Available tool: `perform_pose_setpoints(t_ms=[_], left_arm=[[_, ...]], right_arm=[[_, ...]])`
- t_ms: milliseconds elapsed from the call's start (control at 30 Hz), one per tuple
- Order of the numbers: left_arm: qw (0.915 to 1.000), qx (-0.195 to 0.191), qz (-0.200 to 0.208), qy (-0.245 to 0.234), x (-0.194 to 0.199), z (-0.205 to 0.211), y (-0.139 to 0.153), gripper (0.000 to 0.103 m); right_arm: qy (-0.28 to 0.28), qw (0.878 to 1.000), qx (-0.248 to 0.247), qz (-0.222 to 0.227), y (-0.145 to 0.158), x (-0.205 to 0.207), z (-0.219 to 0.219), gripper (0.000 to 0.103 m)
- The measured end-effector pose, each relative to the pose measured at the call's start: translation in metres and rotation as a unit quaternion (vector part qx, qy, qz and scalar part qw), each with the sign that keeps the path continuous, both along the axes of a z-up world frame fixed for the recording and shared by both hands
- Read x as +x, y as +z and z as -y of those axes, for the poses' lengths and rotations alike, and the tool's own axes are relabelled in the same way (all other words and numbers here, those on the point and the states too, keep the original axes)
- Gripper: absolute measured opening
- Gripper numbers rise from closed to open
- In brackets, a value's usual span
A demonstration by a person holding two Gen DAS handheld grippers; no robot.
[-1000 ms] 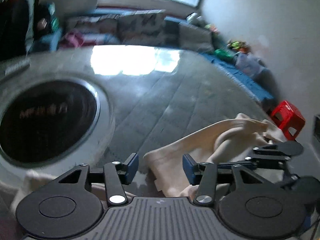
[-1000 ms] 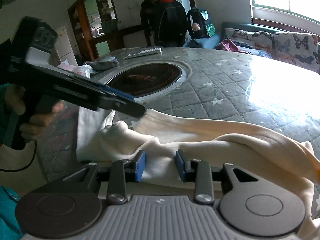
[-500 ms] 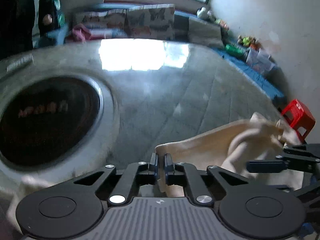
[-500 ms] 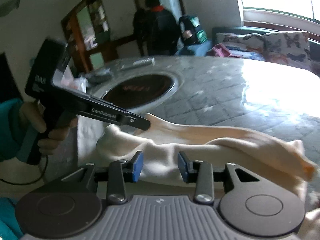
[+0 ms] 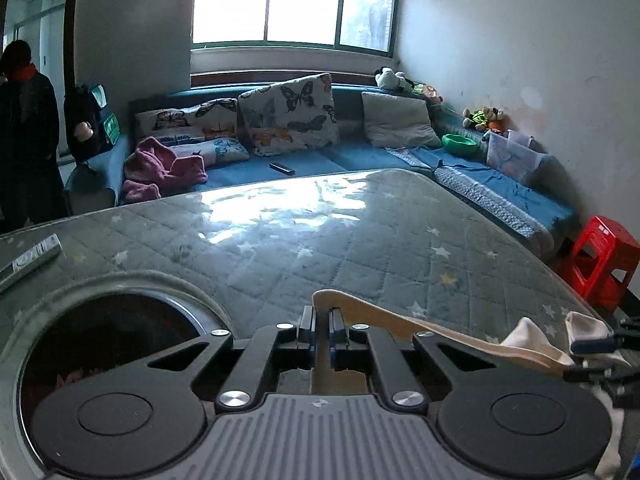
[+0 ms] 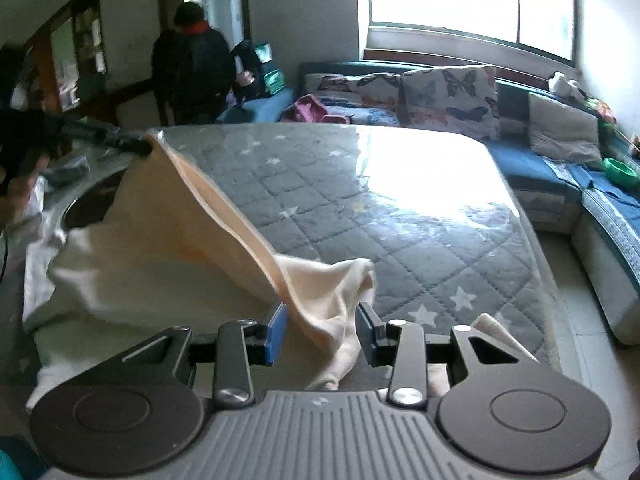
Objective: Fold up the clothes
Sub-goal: 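Release the hem from both grippers and smooth the sweatshirt flat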
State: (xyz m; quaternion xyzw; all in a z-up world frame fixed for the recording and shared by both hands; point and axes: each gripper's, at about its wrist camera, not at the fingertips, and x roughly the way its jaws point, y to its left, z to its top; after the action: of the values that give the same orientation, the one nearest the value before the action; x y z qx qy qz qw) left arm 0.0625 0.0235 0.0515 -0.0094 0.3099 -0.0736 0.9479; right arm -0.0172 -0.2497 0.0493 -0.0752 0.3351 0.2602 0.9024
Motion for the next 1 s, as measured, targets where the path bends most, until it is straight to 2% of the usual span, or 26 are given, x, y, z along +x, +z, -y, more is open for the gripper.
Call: perform_pose_setpoints(t_ms=[133, 200, 267, 367, 533, 600, 700, 800, 867, 1000], left_arm=[[1.0000, 0.002, -0.004, 0.000, 0.012, 0.000, 0.001, 0.007], [1.0000, 0.003, -0.005, 0.000, 0.018, 0.000, 0.001, 0.007], [1.0000, 0.005, -0.006, -0.001, 0.025, 0.000, 0.002, 0.007], [0.9999, 0.013, -0.007, 0.001, 0.041, 0.000, 0.001, 0.006], [0.9997, 0.018, -0.012, 0.013, 0.073, -0.001, -0.008, 0.007], [0.9995, 0.016, -0.019, 0.019, 0.087, -0.001, -0.014, 0.007], [0.9989, 0.009, -0.034, 0.030, 0.106, -0.001, -0.028, 0.007], [0.9982, 0.010, -0.048, 0.034, 0.116, -0.002, -0.041, 0.009], [0.9978, 0.009, -0.055, 0.036, 0.119, -0.003, -0.048, 0.009], [0.9967, 0.024, -0.064, 0.043, 0.123, -0.005, -0.058, 0.012]], right_arm=[[0.024, 0.999, -0.040, 0.014, -0.007, 0.001, -0.014, 0.036], [0.031, 0.997, -0.060, 0.022, -0.008, 0.003, -0.020, 0.020], [0.033, 0.997, -0.068, 0.029, -0.006, 0.009, -0.023, 0.012], [0.025, 0.996, -0.066, 0.051, 0.010, 0.020, -0.022, 0.009], [-0.006, 0.995, -0.058, 0.086, 0.038, 0.065, -0.022, 0.007], [-0.030, 0.994, -0.054, 0.091, 0.043, 0.088, -0.023, 0.007], [-0.070, 0.994, -0.021, 0.077, 0.047, 0.118, -0.016, 0.014], [-0.056, 0.997, -0.014, 0.059, 0.042, 0.122, -0.012, 0.017], [-0.046, 0.998, -0.019, 0.040, 0.032, 0.121, -0.013, 0.033], [-0.036, 0.999, -0.039, 0.003, 0.006, 0.126, -0.015, 0.034]])
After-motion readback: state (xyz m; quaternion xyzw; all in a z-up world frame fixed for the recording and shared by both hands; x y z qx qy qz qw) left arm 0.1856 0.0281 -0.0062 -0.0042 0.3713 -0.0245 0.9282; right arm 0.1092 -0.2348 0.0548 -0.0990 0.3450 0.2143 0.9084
